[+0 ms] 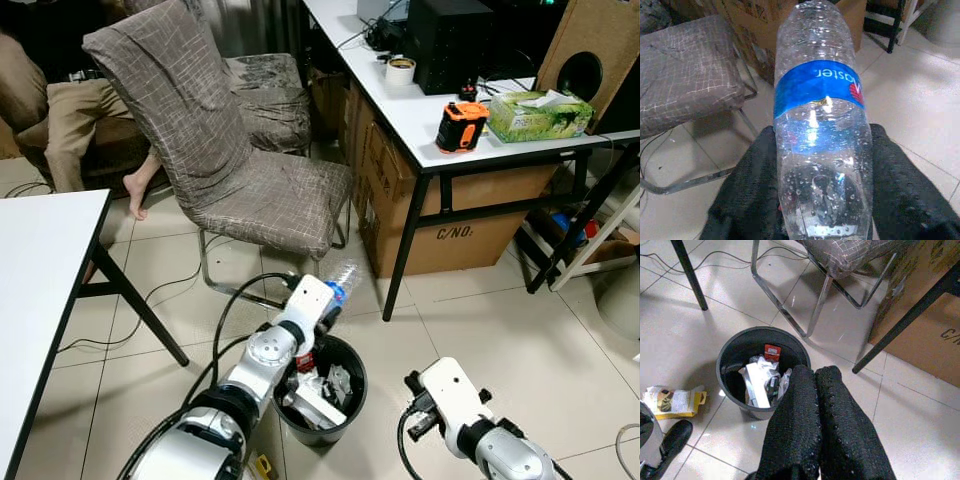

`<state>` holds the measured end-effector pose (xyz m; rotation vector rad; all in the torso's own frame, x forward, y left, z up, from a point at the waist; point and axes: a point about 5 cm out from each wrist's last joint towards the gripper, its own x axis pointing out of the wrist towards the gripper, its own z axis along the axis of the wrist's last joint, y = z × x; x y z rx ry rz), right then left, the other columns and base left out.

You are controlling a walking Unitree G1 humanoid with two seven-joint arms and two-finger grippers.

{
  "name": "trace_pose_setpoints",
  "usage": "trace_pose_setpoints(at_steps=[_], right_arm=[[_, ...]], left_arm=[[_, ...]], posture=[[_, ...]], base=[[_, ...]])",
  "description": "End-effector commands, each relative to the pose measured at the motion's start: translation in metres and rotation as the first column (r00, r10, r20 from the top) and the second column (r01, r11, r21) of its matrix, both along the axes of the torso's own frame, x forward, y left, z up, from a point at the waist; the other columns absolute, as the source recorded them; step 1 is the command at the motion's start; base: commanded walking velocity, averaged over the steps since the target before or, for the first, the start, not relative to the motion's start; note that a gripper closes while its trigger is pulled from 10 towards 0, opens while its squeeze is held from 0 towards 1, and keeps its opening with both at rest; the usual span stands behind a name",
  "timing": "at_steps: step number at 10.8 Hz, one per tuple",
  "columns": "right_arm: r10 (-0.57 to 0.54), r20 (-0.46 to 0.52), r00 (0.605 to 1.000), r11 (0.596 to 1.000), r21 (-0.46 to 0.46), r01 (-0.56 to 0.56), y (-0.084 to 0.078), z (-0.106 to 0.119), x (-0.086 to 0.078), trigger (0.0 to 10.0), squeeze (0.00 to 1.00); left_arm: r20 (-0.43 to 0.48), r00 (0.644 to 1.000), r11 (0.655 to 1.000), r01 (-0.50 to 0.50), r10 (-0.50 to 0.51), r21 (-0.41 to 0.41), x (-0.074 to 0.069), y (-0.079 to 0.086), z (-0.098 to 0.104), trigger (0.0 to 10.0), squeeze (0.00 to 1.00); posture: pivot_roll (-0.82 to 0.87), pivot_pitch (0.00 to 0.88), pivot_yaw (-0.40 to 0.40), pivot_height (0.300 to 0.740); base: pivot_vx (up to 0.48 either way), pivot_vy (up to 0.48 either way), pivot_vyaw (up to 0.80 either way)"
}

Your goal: Picking trash to rubbish bin

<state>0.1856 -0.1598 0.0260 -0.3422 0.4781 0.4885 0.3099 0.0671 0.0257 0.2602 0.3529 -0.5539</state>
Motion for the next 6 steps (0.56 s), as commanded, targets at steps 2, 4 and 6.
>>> trace_pose_setpoints(at_steps=[2, 4, 6], right_arm=[[-0.023, 0.002, 1.0, 1.0, -0.012, 0.023, -0.0041, 0.0006, 0.0018, 10.0, 0.0], [-0.031, 0.006, 0.999, 0.999, -0.019, 0.031, -0.0054, 0.0005, 0.0016, 10.0, 0.0], [-0.04, 0.016, 0.999, 0.999, -0.024, 0.04, -0.0058, 0.001, 0.0031, 10.0, 0.0]], left_arm=[[0.005, 1.0, 1.0, 0.001, -0.001, -0.032, 0.0031, -0.0034, 0.0043, 10.0, 1.0], [-0.003, 1.0, 0.999, 0.007, -0.007, -0.049, 0.001, -0.0064, 0.003, 10.0, 1.0], [0.024, 0.999, 1.0, -0.027, 0.027, -0.011, 0.0013, -0.0031, 0.002, 10.0, 1.0]], posture=[[-0.15, 0.044, 0.053, 0.74], [-0.16, 0.044, 0.056, 0.74], [-0.15, 0.039, 0.054, 0.74]], base=[[0.0, 0.0, 0.0], [0.0, 0.0, 0.0], [0.0, 0.0, 0.0]])
